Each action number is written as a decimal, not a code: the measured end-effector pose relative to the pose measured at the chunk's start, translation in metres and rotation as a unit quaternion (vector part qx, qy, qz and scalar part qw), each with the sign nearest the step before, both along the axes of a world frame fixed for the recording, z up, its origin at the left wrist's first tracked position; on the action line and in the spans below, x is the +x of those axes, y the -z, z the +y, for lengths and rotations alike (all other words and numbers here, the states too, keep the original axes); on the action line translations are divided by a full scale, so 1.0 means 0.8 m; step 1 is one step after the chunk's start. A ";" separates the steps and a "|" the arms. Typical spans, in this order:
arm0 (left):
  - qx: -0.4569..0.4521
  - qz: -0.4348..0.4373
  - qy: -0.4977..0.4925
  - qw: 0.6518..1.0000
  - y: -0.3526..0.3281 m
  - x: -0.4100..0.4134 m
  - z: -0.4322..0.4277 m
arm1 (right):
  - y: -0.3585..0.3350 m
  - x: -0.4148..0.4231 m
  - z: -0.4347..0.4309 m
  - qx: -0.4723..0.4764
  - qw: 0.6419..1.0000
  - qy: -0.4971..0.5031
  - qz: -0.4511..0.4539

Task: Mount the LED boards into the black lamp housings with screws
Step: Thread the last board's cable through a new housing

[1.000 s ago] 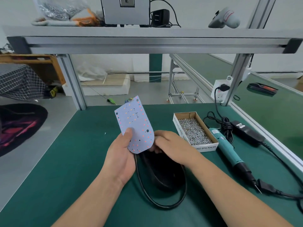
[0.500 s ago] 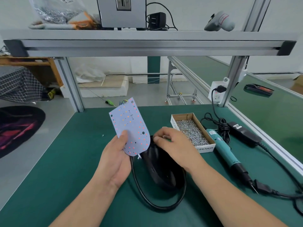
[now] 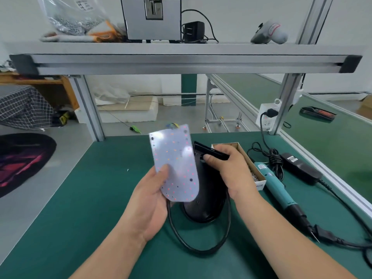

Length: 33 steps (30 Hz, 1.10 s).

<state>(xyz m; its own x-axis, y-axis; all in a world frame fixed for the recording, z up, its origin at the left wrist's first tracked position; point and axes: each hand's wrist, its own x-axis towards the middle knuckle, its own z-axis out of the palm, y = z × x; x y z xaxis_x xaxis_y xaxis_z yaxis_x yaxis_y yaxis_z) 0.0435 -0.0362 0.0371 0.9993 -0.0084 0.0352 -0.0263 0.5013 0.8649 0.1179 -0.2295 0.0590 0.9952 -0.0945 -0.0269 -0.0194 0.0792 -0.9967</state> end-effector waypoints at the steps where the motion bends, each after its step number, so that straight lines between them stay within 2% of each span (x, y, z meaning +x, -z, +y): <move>1: 0.018 -0.007 0.013 1.000 0.002 -0.002 -0.003 | 0.000 0.001 0.004 -0.001 1.000 0.011 -0.012; 4: 0.106 -0.021 0.027 0.994 0.003 -0.005 -0.011 | 0.006 0.003 0.016 -0.003 1.000 -0.001 -0.025; 6: 0.135 -0.021 0.016 0.991 0.003 -0.005 -0.011 | 0.007 0.004 0.016 0.077 0.997 -0.012 0.012; 10: 0.060 0.038 -0.005 0.997 0.002 0.000 0.004 | -0.004 0.011 -0.008 0.191 0.981 -0.030 0.017; 13: -0.029 0.088 0.027 0.995 -0.003 0.001 0.008 | -0.009 0.015 -0.011 0.195 0.977 -0.085 0.005; 16: -0.091 0.103 0.066 0.988 -0.005 0.000 0.008 | 0.000 0.007 -0.004 0.104 0.982 -0.156 -0.021; 20: -0.090 0.083 0.087 0.989 -0.007 -0.002 0.011 | 0.004 -0.013 0.001 -0.029 0.959 -0.273 -0.068; 22: -0.100 0.085 0.085 0.988 -0.007 -0.001 0.017 | -0.002 -0.008 -0.008 -0.223 0.946 -0.199 -0.126; 24: -0.113 0.080 0.057 0.989 -0.011 0.001 0.030 | -0.012 -0.001 -0.027 -0.430 0.883 -0.041 -0.183; 25: -0.122 0.070 0.040 0.989 -0.012 0.003 0.036 | -0.019 0.001 -0.039 -0.476 0.859 0.019 -0.188; 28: -0.130 0.054 -0.012 0.990 -0.015 0.006 0.045 | -0.031 0.005 -0.062 -0.470 0.866 0.083 -0.150; 33: -0.147 0.085 -0.014 0.985 -0.004 0.007 0.026 | -0.026 0.009 -0.072 -0.479 0.867 0.100 -0.097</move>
<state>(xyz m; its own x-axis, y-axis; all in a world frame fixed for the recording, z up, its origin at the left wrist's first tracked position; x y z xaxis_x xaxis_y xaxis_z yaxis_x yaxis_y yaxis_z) 0.0490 -0.0155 0.0401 0.9907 0.0051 -0.1358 0.0888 0.7324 0.6751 0.1254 -0.2871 0.0796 0.9336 -0.1515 0.3246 0.0748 -0.8038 -0.5902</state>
